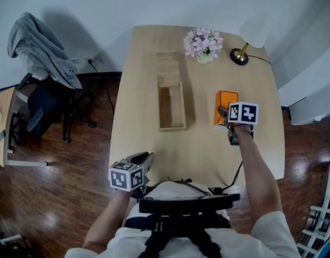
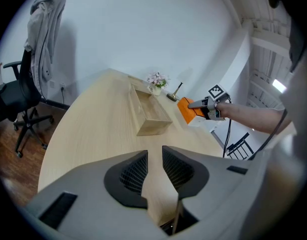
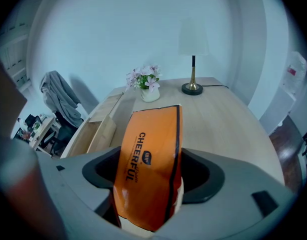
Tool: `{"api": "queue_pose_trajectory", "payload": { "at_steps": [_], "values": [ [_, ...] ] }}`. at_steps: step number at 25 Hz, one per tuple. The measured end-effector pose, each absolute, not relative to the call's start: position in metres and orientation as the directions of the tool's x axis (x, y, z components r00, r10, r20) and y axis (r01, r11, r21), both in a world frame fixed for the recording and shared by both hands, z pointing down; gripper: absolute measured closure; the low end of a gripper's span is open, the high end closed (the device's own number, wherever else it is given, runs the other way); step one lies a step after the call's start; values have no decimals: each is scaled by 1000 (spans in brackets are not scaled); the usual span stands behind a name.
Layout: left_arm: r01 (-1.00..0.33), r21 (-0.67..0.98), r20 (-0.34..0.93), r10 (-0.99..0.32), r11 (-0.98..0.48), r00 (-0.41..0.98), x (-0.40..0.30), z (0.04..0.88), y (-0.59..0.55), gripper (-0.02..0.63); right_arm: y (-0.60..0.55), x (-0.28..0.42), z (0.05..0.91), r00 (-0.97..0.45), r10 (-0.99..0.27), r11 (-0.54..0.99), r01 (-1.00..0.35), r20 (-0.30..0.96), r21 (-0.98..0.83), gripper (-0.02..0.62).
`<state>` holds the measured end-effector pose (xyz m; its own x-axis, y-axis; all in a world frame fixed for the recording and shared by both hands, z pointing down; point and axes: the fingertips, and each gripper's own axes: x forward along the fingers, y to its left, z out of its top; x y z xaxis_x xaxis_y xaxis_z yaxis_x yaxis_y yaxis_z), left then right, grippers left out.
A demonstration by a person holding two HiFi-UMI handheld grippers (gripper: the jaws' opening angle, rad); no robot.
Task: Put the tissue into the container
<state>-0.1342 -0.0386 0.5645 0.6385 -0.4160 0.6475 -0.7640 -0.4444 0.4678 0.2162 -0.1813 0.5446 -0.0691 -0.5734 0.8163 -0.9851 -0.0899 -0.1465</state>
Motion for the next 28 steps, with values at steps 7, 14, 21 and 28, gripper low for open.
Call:
{"api": "queue_pose_trajectory", "payload": {
  "at_steps": [7, 14, 21, 28],
  "values": [
    [-762, 464, 638, -426, -451, 641, -152, 563, -50, 514, -186, 196, 545, -68, -572, -90, -985, 817, -145, 233],
    [-761, 472, 617, -450, -445, 646, -166, 560, -59, 514, -193, 168, 539, -95, -583, -63, -985, 807, -161, 233],
    [-760, 478, 611, -455, -440, 648, -174, 561, -61, 514, -204, 141, 533, -127, -584, -17, -985, 802, -169, 233],
    [-773, 468, 602, -485, -429, 634, -184, 558, -67, 514, -216, 113, 524, -164, -594, 20, -982, 788, -190, 235]
  ]
}}
